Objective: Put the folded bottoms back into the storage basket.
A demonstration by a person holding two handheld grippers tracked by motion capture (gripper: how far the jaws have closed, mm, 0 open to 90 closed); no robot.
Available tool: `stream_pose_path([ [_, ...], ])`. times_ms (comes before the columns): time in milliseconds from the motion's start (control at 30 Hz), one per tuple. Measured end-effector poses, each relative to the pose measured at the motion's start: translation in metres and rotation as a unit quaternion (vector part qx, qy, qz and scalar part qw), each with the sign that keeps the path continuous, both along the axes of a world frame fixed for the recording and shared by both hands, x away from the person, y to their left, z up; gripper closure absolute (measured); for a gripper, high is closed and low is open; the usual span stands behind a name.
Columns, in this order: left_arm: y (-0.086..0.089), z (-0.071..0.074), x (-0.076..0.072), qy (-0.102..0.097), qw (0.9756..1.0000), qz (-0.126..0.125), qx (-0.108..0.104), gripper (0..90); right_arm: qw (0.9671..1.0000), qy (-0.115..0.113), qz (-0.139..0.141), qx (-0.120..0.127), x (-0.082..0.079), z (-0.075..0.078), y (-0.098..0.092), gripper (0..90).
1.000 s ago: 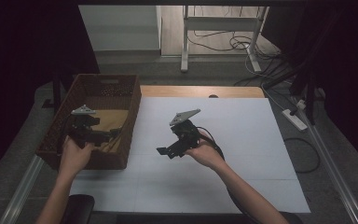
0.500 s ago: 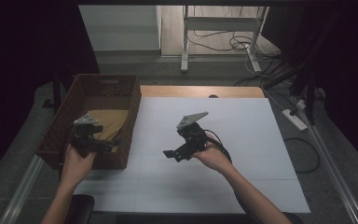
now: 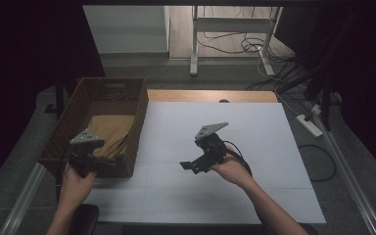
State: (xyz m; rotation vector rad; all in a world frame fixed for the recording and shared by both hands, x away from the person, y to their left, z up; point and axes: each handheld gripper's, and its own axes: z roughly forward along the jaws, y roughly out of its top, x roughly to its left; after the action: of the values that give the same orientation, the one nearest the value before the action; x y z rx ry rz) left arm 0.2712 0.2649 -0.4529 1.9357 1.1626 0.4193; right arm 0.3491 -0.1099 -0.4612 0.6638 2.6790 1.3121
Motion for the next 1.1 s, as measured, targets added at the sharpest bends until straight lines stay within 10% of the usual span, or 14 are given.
stream_pose_path([
  [1100,0.015,-0.026,-0.058,-0.007,0.9998,0.008,-0.020,1.7,0.9982,-0.001,-0.060,-0.005,-0.023,-0.023,-0.065,0.0],
])
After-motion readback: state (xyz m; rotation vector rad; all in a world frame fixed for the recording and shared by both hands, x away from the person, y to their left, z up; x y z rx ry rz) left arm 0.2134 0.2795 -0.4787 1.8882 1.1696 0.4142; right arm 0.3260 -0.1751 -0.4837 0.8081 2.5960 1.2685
